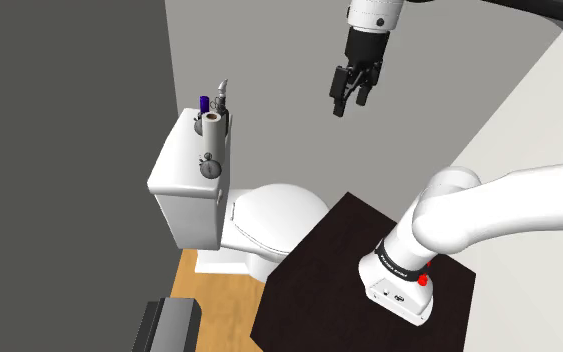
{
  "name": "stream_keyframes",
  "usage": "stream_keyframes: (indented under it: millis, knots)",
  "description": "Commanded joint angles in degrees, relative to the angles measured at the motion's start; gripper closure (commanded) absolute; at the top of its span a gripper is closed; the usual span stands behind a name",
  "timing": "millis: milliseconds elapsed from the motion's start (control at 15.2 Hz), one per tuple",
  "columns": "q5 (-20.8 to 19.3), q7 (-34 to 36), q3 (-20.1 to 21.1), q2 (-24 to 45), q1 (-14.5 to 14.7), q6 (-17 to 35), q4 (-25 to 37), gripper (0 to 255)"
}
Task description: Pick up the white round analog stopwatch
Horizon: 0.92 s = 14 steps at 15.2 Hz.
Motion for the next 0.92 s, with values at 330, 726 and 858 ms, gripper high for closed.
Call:
stream_keyframes:
  millis: [330,726,858]
  knots:
    - [1.2,4.2,3.1,5.4,0.1,10.5,-3.0,0]
    - [1.3,9.4,6.6,14.5,-0.2,22.7,-3.7,0]
    - [0.9,11.3,7.8,18.0,-0.3,26.5,-3.2,0]
